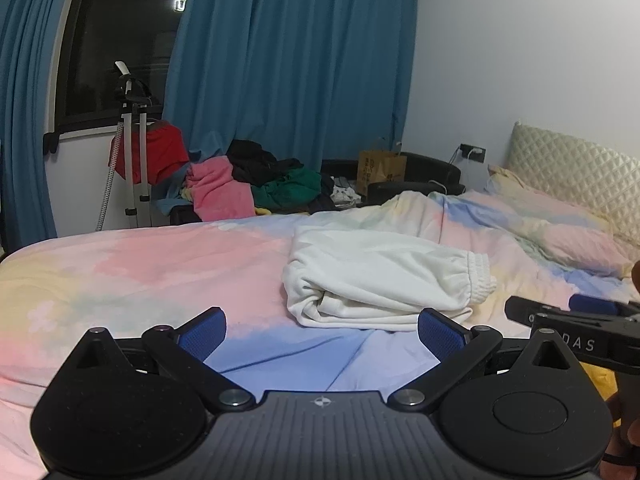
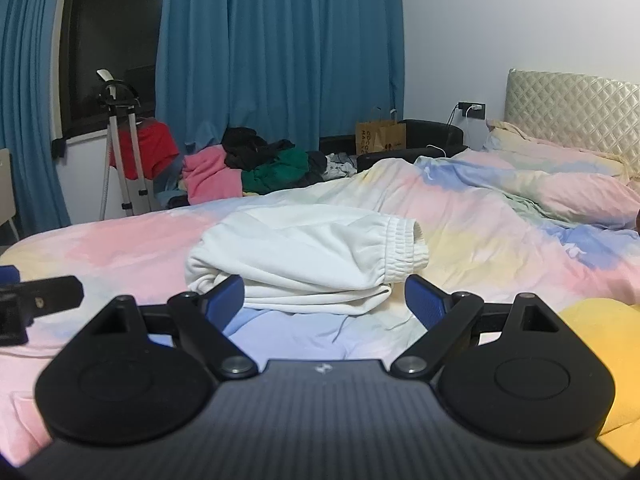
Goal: Fold clothes
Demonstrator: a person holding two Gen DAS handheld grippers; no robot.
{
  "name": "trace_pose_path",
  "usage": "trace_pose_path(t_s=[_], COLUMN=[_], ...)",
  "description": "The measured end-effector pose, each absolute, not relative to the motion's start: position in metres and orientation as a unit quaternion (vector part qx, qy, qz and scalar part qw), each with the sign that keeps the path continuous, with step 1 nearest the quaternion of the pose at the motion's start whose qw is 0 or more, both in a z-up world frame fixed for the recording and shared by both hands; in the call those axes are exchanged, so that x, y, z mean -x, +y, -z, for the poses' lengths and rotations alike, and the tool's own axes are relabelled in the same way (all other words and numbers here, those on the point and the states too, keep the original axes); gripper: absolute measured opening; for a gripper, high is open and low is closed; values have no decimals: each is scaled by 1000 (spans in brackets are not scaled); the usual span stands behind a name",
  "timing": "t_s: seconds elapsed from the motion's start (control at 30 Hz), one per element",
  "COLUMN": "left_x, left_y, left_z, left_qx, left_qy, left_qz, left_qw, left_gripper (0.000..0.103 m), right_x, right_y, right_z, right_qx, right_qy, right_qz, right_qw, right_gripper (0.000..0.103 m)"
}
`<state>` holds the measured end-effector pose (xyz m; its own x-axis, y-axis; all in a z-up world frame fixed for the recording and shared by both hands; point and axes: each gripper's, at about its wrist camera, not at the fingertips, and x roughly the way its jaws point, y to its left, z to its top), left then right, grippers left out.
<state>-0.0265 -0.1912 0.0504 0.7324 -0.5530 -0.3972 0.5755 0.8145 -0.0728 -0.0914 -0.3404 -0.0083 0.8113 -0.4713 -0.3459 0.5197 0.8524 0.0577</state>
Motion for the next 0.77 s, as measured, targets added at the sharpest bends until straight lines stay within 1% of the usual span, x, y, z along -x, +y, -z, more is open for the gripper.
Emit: trace_pose_path(t_s=[0.1, 0.77], left_x=[28, 39], left_y=[-190, -189], left_z=[-52, -56], left_qx=[-25, -33], left_qy=[199, 195], left_qz=[297, 290], left_qw=[933, 936], left_gripper=[103, 103], right_x=[96, 89], right_y=[-344, -340], right_z=[8, 7], right_qx=[-89, -83], right_qy=[152, 169], right_qz=[258, 260], right_qw=[950, 947], right_gripper=[89, 89])
